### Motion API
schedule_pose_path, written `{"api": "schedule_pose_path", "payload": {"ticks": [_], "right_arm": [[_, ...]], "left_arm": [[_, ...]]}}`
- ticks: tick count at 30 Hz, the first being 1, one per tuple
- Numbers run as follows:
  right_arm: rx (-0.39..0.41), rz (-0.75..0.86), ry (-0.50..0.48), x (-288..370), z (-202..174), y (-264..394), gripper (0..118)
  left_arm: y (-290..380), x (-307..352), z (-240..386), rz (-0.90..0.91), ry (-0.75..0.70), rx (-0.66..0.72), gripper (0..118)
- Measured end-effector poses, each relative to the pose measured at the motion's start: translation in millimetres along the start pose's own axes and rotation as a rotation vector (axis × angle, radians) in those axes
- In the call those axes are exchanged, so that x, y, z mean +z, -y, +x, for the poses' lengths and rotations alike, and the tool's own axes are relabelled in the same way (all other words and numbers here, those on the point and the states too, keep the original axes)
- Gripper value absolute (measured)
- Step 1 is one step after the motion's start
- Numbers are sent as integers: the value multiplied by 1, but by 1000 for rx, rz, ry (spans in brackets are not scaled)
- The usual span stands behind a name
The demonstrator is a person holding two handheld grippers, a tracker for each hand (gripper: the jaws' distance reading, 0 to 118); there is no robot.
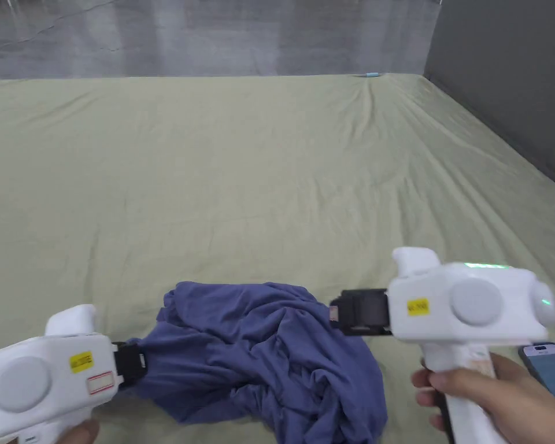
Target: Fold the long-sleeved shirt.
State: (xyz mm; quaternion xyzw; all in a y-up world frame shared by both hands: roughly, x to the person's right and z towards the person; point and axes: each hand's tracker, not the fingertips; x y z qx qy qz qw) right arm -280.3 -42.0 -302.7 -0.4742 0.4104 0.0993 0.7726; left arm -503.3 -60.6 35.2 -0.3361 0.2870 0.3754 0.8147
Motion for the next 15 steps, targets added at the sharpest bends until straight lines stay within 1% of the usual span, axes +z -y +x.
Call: {"api": "schedule_pose_path", "payload": {"ticks": [1,2,3,4,6,7,8,9,10,11,12,13,14,15], "right_arm": [[7,-55,-26,-23,0,-11,117],[-4,-98,-22,-46,1,-22,117],[-36,-153,-9,-67,-3,-29,117],[-54,-186,-10,-83,-4,-35,117],[-107,-274,-30,-120,-11,-49,117],[-114,-290,-41,-131,-17,-48,117],[-106,-310,-32,-143,-25,-50,117],[-63,-346,7,-156,-34,-50,115],[-25,-372,59,-162,-40,-50,111],[13,-389,130,-161,-51,-40,91],[68,-368,186,-158,-56,-37,65],[60,-321,133,-150,-56,-37,58],[66,-323,100,-143,-54,-40,50],[22,-309,25,-130,-50,-37,26]], "left_arm": [[5,9,3,5,4,2,0],[11,17,7,6,1,-1,0],[18,23,11,5,-4,-4,0],[5,16,-9,1,-7,-8,0],[8,21,-12,-12,-9,-15,0],[10,23,-12,-18,-6,-13,0],[14,22,-13,-22,-1,-11,0],[16,23,-15,-27,5,-3,0],[16,24,-16,-29,7,1,0],[16,25,-18,-31,9,7,0],[18,24,-22,-33,10,12,0],[17,25,-25,-34,13,20,0],[15,27,-30,-33,20,36,0],[12,30,-36,-29,41,70,0]]}}
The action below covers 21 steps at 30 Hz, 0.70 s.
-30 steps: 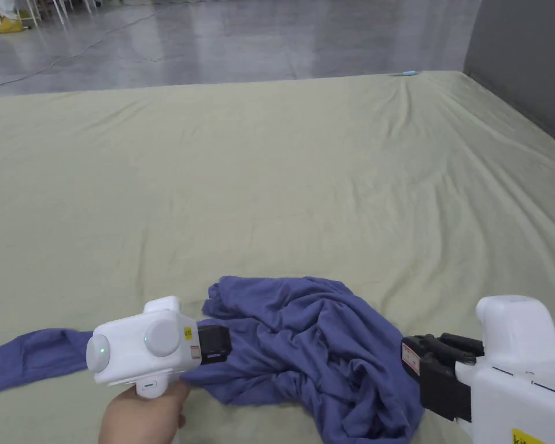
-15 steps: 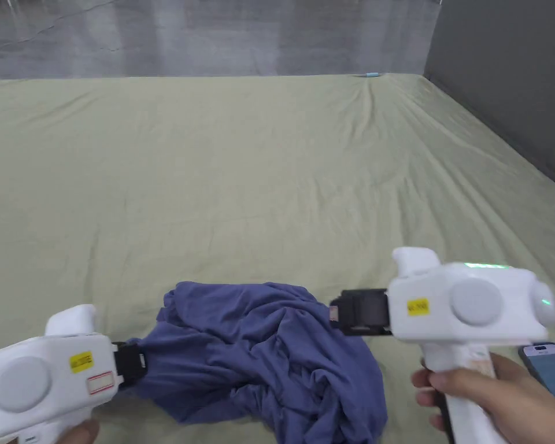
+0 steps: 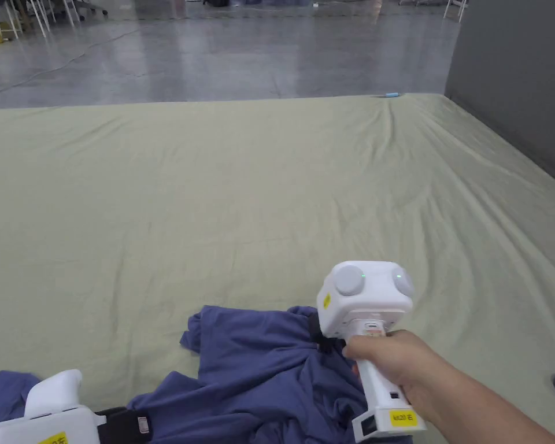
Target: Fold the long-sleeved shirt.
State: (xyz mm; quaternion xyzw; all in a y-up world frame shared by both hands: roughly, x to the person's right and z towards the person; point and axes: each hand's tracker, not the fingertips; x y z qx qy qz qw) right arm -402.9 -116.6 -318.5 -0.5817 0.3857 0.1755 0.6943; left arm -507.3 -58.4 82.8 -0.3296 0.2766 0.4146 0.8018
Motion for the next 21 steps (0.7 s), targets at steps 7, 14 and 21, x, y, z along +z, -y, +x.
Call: {"api": "schedule_pose_path", "payload": {"ticks": [7,14,21], "right_arm": [[27,257,-169,165,34,33,10],[111,527,-239,332,36,76,10],[243,683,-135,434,0,52,10]], "left_arm": [[-43,67,-8,205,127,82,0],[-73,154,44,413,362,58,0],[-147,200,122,481,385,-122,0]]}}
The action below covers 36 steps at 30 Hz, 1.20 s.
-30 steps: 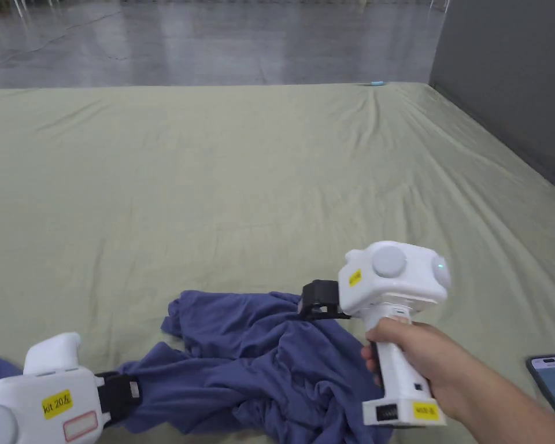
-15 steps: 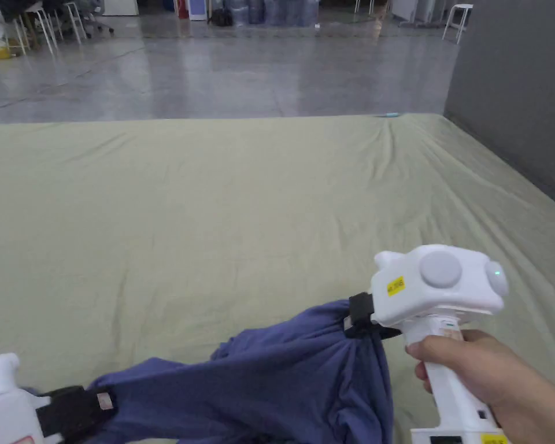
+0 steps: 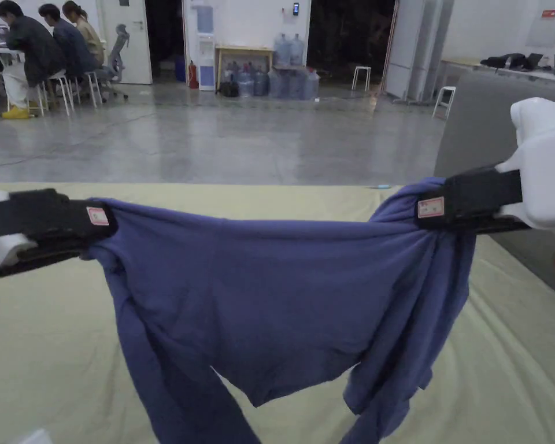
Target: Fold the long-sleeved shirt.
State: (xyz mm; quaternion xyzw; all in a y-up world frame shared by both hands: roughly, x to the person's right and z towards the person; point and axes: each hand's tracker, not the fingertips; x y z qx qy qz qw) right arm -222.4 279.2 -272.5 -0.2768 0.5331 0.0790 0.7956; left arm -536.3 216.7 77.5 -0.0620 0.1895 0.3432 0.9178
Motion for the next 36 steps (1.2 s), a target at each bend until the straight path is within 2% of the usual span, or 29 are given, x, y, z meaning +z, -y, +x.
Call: {"api": "schedule_pose_path", "payload": {"ticks": [4,5,10,13,16,18,22,26,29,32,36], "right_arm": [[136,35,141,-13,-15,-75,10],[136,53,181,-17,-18,-94,10],[240,123,327,-44,-30,-189,10],[345,186,434,-61,-43,-235,10],[361,229,496,-67,-52,-259,10],[359,217,494,-75,-51,-259,10],[347,98,458,-109,-28,-211,11],[341,-72,404,-176,9,-112,11],[229,-223,311,-231,32,-8,11],[176,-346,254,-286,54,88,11],[107,-480,228,-298,48,199,11]], "left_arm": [[-70,-36,21,11,16,-11,0],[-87,-45,27,26,5,-39,0],[-165,-93,56,58,-69,-133,0],[-211,-123,62,88,-141,-225,0],[-224,-138,74,93,-144,-207,0],[-225,-145,69,109,-141,-182,0],[-196,-170,32,49,-161,-213,0],[-123,-198,-27,-136,-215,-185,0],[-38,-214,-80,-287,-273,-132,0],[49,-220,-130,-469,-399,-126,0],[134,-209,-205,-626,-447,5,0]]}}
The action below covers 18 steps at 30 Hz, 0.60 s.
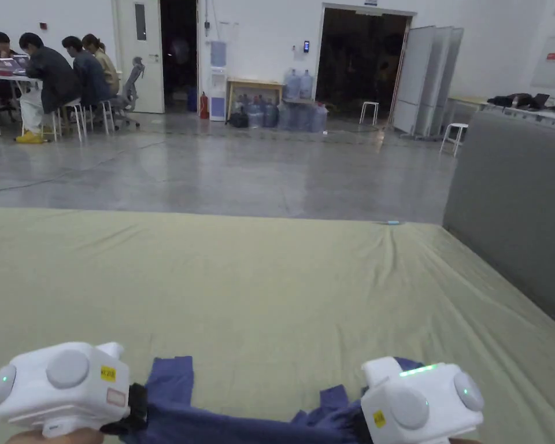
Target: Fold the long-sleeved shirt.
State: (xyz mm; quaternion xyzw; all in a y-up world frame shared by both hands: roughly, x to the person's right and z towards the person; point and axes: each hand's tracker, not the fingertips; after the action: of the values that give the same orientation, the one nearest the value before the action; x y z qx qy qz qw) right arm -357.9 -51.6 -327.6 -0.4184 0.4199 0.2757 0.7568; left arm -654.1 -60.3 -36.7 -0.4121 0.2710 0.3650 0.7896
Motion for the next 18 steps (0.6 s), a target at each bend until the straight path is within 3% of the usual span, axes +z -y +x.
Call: {"api": "schedule_pose_path", "payload": {"ticks": [2,10,18], "right_arm": [[-10,-52,-50,-6,-6,32,11],[56,-42,-56,45,-34,119,11],[51,-206,-56,-1,-54,156,13]], "left_arm": [[34,-11,-21,-47,-16,-13,0],[140,24,-56,-93,66,-25,0],[191,4,-58,-180,25,-23,0]]}}
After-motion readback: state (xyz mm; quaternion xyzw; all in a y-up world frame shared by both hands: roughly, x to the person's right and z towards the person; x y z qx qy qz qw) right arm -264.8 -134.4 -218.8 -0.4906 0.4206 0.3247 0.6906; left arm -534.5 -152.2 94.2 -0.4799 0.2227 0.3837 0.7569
